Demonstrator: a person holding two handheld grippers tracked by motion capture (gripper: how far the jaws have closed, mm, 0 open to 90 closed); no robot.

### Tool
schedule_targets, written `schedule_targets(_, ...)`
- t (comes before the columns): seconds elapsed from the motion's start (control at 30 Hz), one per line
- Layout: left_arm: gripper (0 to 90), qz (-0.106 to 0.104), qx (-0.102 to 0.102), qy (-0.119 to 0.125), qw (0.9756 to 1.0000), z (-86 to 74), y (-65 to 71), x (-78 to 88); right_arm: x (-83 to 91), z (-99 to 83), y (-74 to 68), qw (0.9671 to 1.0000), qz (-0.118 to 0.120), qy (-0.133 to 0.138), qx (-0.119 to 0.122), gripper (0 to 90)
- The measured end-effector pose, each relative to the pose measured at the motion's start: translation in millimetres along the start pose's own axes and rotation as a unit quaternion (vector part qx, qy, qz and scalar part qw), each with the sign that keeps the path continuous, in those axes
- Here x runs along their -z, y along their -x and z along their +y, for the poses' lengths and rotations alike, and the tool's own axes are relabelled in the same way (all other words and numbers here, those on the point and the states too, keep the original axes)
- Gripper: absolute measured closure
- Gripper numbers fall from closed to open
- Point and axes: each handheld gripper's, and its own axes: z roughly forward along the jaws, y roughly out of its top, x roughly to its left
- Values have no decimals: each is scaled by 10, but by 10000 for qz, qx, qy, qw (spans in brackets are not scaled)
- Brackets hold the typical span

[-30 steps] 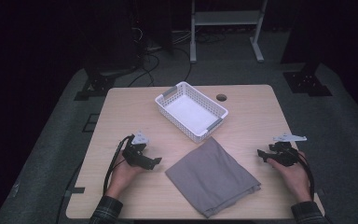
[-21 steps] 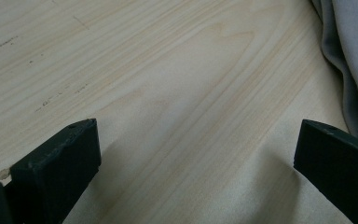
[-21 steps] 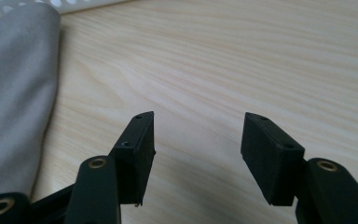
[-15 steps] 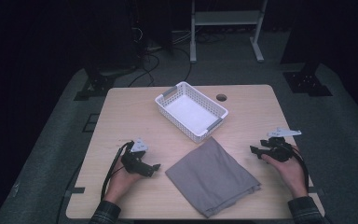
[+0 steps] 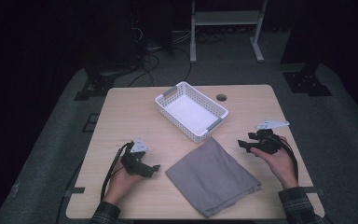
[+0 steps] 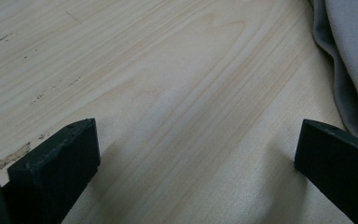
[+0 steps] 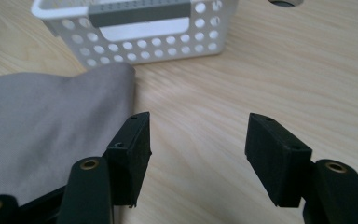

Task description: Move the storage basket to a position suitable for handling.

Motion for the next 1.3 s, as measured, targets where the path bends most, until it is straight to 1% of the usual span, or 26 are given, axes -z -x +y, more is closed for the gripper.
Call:
schedule_targets(0.3,0,5,-7,6,10000,0,-1,0,-71,224,-108,9997,201,6,167,398)
schedule_targets(0.33,0,-1,6,3,10000,0,1,0,-75,254,-127,9996,253,-24,154,396)
schedule_targets(0.37,0,-1,6,3,10000,0,1,0,-75,254,-127,9996,253,-24,154,396)
schedule_targets(0.47,0,-1,-13,-13,10000,0,-2,2,-117,374,-193,9992,337,-19,203,403)
schedule_targets(0.57,0,-3,9,4,10000,0,1,0,-161,449,-241,9989,391,6,274,407)
schedule_targets(0.6,0,-3,9,4,10000,0,1,0,-161,449,-241,9989,391,6,274,407)
schedule_targets(0.67,0,-7,-2,-8,10000,0,-1,1,-205,534,-303,9986,452,-17,291,410)
schedule_targets(0.8,0,-5,13,5,10000,0,2,0,-252,646,-380,9977,548,45,385,414)
schedule_targets(0.83,0,-5,13,5,10000,0,2,0,-252,646,-380,9977,548,45,385,414)
schedule_targets(0.87,0,2,-2,6,10000,0,0,0,-281,699,-417,9974,573,61,436,418)
schedule_targets(0.9,0,2,-2,6,10000,0,0,0,-296,724,-439,9973,596,40,427,419)
schedule_targets(0.93,0,2,-2,6,10000,0,-1,0,-296,724,-439,9973,596,40,427,419)
schedule_targets(0.97,0,2,-1,8,10000,0,0,-1,-339,768,-476,9969,631,34,471,423)
schedule_targets(1.1,0,1,-2,6,10000,0,-1,0,-433,842,-556,9956,749,28,567,437)
schedule_targets(1.17,0,-1,-16,-7,10000,0,-2,2,-475,873,-593,9952,801,25,570,453)
schedule_targets(1.3,0,0,-18,-7,10000,0,-3,2,-577,946,-687,9937,893,-12,683,489)
